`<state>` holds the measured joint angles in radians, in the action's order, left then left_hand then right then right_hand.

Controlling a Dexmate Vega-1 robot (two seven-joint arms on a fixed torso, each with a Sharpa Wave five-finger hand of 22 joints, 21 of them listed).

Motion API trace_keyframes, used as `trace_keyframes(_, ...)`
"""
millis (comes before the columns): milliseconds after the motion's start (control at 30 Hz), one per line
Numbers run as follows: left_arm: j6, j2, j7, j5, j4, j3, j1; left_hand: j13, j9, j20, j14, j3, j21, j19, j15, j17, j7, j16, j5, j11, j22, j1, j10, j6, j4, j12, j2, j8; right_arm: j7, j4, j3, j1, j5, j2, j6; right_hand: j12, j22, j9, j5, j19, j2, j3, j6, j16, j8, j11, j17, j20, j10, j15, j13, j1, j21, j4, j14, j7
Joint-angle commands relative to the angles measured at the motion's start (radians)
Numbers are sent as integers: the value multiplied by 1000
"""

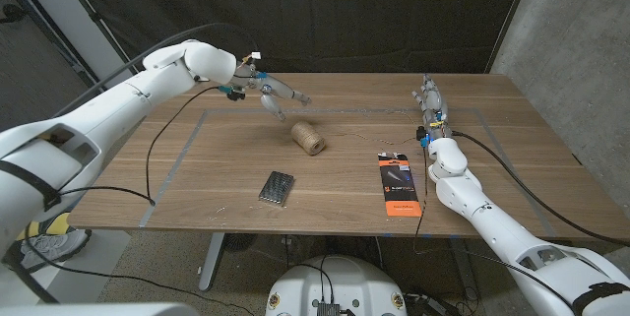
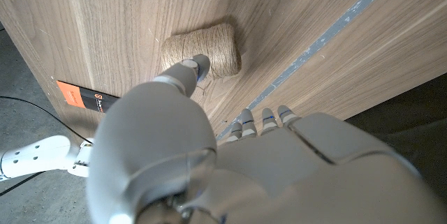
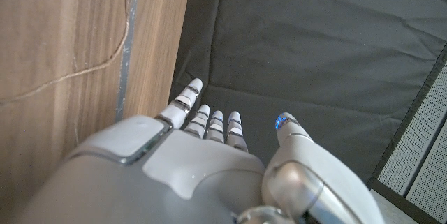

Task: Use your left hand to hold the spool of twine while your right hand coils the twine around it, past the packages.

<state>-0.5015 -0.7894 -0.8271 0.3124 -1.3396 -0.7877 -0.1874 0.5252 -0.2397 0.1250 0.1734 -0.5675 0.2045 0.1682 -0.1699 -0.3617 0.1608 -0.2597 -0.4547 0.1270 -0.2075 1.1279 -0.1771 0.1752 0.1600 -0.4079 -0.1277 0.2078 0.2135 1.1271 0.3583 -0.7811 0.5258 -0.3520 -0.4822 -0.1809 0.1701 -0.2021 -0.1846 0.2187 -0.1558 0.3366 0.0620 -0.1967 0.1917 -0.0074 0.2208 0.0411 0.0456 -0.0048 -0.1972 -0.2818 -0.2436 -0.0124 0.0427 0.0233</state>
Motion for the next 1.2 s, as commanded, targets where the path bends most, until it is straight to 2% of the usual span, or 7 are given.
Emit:
trace_keyframes(33,-12,-10,23,32,-21,4,-24,18,-4,5,80,9,12,25,-3,-14,10,-16,4,3,-3,9,-198,212,3,-18,0,8,15,-9,-3,-3,-2,6,-8,-4,2,-3,0,-2,-5,3,-6,-5,-4,3,6,7,12,3,-4,2,4,1,10,2)
trace_keyframes(100,-13,-15,33,42,-26,6,-30,27,-6,4,84,13,12,27,-4,-22,3,-20,4,4,-4,12,-203,216,3,-25,-1,7,19,-9,-3,-3,-4,7,-8,-4,2,-3,0,-4,-5,3,-7,-4,-3,4,6,7,13,3,-4,3,5,1,12,2)
trace_keyframes(500,-14,-36,125,111,-67,28,-72,57,-11,6,79,25,17,24,-2,-46,6,-37,4,3,-8,19,-206,202,3,-53,-4,15,23,-29,-4,-1,-4,19,-26,-6,2,-3,0,-3,-5,3,-10,-6,-2,2,6,5,17,4,-4,3,8,1,15,1)
trace_keyframes(767,-17,-37,167,124,-76,39,-93,84,-18,3,39,42,37,-21,10,-66,-4,-66,5,-9,-11,25,-167,147,7,-96,4,36,22,-29,-5,-9,-2,20,-33,-7,2,-3,0,-3,-5,3,-11,-7,-1,4,6,5,19,5,-4,4,11,2,15,2)
trace_keyframes(833,-30,-40,201,138,-79,45,-102,95,-21,0,18,50,48,-51,16,-71,-15,-78,8,-17,-11,30,-141,122,11,-118,17,44,22,-30,-6,-11,0,21,-37,-7,2,-3,0,-3,-5,3,-12,-7,-1,4,6,5,19,6,-4,4,11,2,15,3)
trace_keyframes(900,-26,-39,194,137,-82,44,-102,102,-24,-4,-4,54,56,-73,22,-75,-17,-89,10,-20,-12,36,-123,102,13,-133,24,50,24,-31,-7,-13,-1,21,-39,-7,2,-3,0,-3,-5,3,-11,-8,-1,3,6,5,19,5,-4,4,12,2,15,4)
trace_keyframes(1200,-22,-29,161,143,-85,30,-95,110,-27,-5,-3,61,56,-74,19,-80,-17,-92,13,-18,-12,42,-130,115,12,-139,30,43,28,-30,-12,-25,3,22,-46,-8,2,-3,0,-3,-6,3,-11,-9,0,3,6,4,22,8,-4,5,14,2,16,6)
